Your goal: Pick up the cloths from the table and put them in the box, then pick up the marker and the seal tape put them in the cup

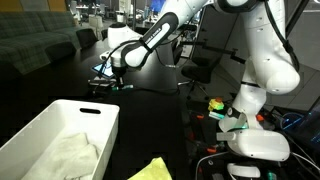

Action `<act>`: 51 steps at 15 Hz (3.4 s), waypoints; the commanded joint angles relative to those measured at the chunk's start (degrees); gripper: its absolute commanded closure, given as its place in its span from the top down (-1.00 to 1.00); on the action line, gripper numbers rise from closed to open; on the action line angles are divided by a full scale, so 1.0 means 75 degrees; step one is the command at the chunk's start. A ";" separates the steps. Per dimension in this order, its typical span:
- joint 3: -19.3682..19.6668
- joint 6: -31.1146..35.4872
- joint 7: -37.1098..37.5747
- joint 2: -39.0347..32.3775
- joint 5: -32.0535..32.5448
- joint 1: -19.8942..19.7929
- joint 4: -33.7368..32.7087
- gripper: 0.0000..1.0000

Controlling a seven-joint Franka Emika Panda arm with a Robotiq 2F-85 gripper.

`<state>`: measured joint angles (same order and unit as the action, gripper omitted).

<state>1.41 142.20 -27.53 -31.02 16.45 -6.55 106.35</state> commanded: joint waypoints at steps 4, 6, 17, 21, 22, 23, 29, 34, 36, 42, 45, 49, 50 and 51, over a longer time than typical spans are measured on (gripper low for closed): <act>-0.0304 0.0100 0.1061 0.1447 0.0003 0.0754 0.1185 -0.89; -0.0396 0.0048 0.1526 0.1727 0.0071 0.1059 0.1350 -0.89; -0.1086 -0.0190 0.3682 0.1849 0.0357 0.2867 0.1135 -0.89; -0.1408 -0.0060 0.4197 0.1533 0.0150 0.3322 0.0796 -0.89; -0.1458 -0.0037 0.4402 0.1372 0.0163 0.3450 0.0631 -0.89; -0.1501 -0.0034 0.4545 0.1345 0.0169 0.3548 0.0590 -0.89; -0.1391 0.0111 0.5566 0.0987 0.0540 0.4277 0.0240 -0.90; -0.1298 0.0382 0.6196 0.0753 0.1175 0.4771 0.0286 -0.90; -0.1234 0.0521 0.6537 0.0629 0.1412 0.5003 0.0279 -0.90; -0.1076 0.0755 0.7342 0.0300 0.1726 0.5798 0.0005 -0.90; -0.1013 0.0829 0.7508 0.0195 0.1649 0.6151 -0.0162 -0.90; -0.0940 0.1220 0.7727 -0.0004 0.1390 0.6425 -0.0413 -0.90; -0.0896 0.1344 0.7805 -0.0043 0.1344 0.6498 -0.0455 -0.90; -0.0849 0.1491 0.7855 -0.0140 0.1292 0.6554 -0.0524 -0.90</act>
<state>-6.72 150.23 29.85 -30.11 27.61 40.74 104.88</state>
